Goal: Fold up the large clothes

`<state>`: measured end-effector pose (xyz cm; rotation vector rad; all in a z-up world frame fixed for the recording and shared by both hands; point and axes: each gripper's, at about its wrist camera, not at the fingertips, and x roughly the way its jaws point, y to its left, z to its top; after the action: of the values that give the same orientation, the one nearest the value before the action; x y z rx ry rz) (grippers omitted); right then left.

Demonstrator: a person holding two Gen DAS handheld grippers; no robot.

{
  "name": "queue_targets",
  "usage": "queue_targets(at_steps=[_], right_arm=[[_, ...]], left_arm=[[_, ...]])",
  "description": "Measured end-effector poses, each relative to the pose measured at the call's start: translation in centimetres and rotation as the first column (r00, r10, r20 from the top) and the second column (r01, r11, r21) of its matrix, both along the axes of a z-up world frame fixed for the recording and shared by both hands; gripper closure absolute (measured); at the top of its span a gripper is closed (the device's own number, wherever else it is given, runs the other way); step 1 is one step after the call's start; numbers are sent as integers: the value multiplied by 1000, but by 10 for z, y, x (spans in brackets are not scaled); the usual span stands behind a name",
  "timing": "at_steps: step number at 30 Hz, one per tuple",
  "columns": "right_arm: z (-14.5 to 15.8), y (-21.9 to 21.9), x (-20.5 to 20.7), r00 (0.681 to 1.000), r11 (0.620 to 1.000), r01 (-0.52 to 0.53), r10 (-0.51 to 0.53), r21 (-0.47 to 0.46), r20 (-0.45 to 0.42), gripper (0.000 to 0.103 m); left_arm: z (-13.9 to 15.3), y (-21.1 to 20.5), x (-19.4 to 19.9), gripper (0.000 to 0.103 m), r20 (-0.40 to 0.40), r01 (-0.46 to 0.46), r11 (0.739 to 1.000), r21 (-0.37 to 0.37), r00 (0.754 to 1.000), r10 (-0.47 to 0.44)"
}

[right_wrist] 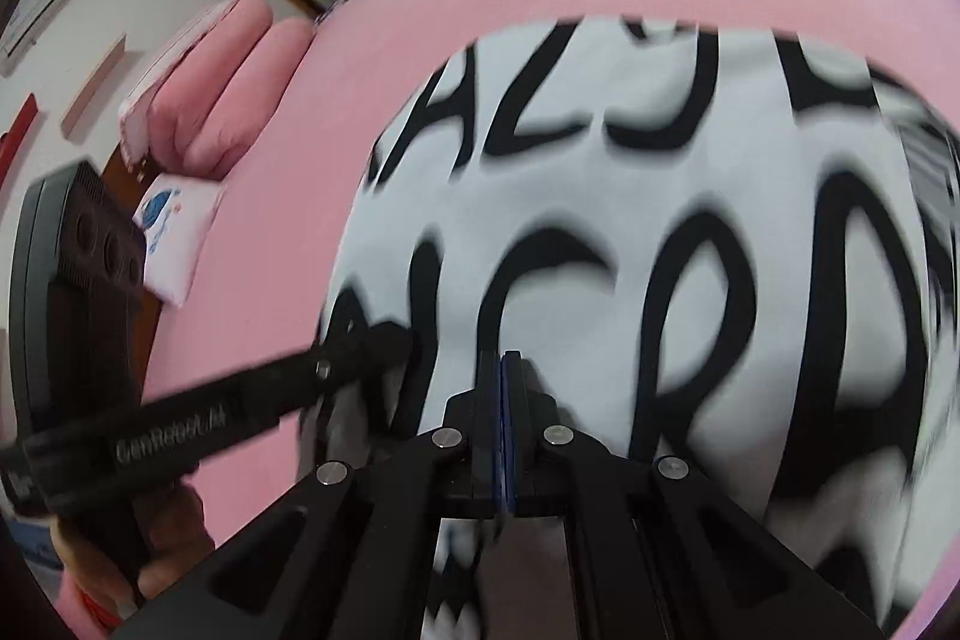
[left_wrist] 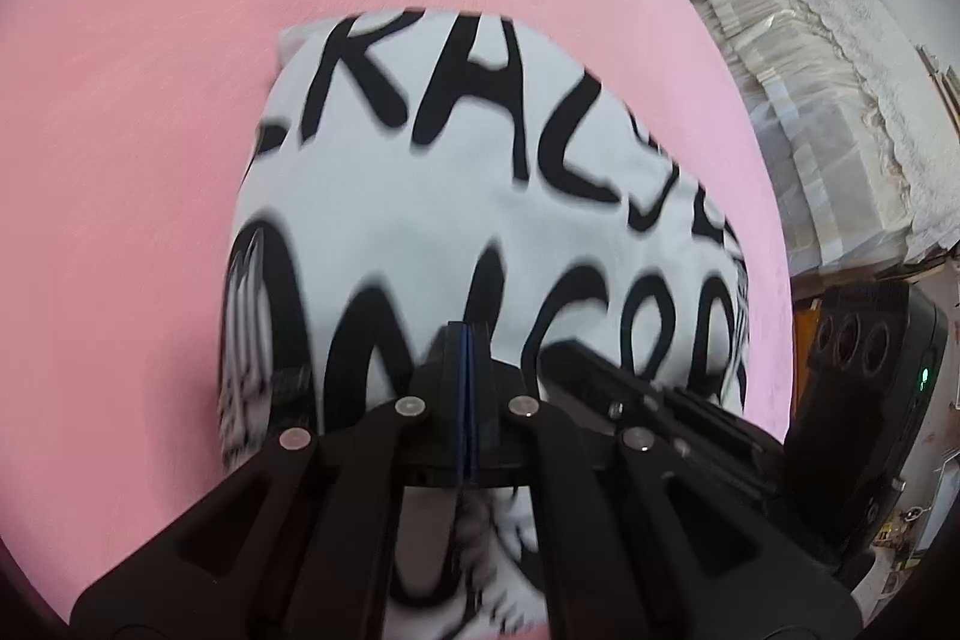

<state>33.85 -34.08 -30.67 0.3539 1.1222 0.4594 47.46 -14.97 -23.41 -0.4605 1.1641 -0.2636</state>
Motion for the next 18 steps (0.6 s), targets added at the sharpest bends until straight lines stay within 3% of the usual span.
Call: queue_targets(at_steps=[5, 9, 13, 16, 18], right_arm=[[-5, -7, 53, 999, 999, 38, -37, -5, 37, 103], [-2, -32, 85, 992, 992, 104, -99, -68, 75, 103], [5, -75, 89, 983, 985, 170, -168, -22, 71, 103], [18, -92, 71, 971, 958, 226, -207, -175, 121, 103], [25, -108, 52, 968, 950, 239, -215, -201, 130, 103]], left_arm=[[-9, -10, 44, 103, 42, -19, 1000, -11, 999, 19], [-8, -6, 82, 103, 87, -41, 999, 4, 995, 41], [3, 17, 101, 103, 129, -104, 994, 37, 987, 98], [11, 36, 101, 103, 122, -161, 985, 69, 981, 152], [16, 46, 93, 103, 105, -198, 969, 148, 977, 184]])
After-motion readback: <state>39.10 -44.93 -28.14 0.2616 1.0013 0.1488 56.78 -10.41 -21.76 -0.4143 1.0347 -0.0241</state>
